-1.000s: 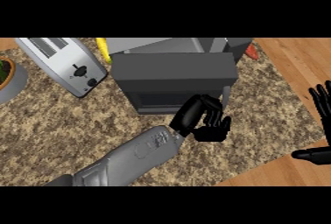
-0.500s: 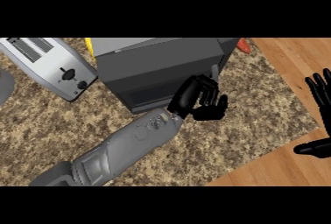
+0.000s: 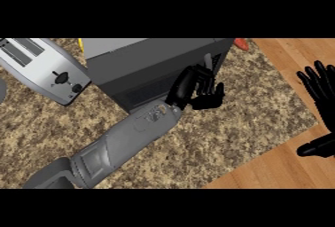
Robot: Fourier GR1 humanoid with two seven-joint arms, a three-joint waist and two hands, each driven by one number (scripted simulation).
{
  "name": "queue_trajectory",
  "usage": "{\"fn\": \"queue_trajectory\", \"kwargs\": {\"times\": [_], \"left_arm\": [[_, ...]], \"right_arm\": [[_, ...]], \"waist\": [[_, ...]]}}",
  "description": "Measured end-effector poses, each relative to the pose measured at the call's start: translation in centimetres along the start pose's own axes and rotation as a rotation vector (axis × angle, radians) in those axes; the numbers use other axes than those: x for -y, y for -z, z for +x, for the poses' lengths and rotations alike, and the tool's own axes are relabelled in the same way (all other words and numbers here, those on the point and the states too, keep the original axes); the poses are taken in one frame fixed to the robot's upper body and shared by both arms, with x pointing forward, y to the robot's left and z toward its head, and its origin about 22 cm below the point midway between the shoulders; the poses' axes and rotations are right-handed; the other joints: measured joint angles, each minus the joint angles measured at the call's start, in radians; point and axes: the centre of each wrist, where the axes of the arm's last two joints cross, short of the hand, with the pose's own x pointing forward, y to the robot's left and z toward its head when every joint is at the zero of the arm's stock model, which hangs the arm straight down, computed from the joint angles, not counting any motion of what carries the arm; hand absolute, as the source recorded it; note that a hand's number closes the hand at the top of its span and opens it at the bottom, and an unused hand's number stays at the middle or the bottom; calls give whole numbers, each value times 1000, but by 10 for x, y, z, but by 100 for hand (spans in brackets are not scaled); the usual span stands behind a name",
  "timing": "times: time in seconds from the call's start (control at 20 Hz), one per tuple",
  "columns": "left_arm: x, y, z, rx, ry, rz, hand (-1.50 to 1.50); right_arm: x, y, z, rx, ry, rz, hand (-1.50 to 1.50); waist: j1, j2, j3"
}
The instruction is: Pick up the milk, place it into the microwave and close the microwave
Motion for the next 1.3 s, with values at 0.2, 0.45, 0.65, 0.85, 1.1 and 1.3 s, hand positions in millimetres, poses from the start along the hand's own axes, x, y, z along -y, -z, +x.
{"fn": "queue_trajectory", "kwargs": {"times": [0.2, 0.45, 0.65, 0.85, 1.1, 1.3], "left_arm": [[-2, -1, -2, -8, -3, 25, 150], [-2, -1, -3, -17, -10, 41, 150], [-4, -2, -5, -21, -12, 65, 150], [-6, -3, -7, -23, -14, 92, 150], [-9, -5, -10, -24, -13, 126, 150], [-10, -6, -11, -25, -14, 151, 150]], "right_arm": [[-5, 17, 10, -1, -5, 97, 150], [-20, 42, 25, 10, -9, 270, 150], [-34, 53, 32, 16, -3, 360, 150], [-45, 61, 39, 25, 5, 424, 150], [-59, 65, 43, 33, 26, 483, 150], [-69, 67, 46, 44, 42, 521, 150]], "waist": [[-10, -4, -1], [-15, -7, 0], [-26, -11, 0], [-37, -13, 1], [-51, -16, 1], [-60, -16, 2]]}}
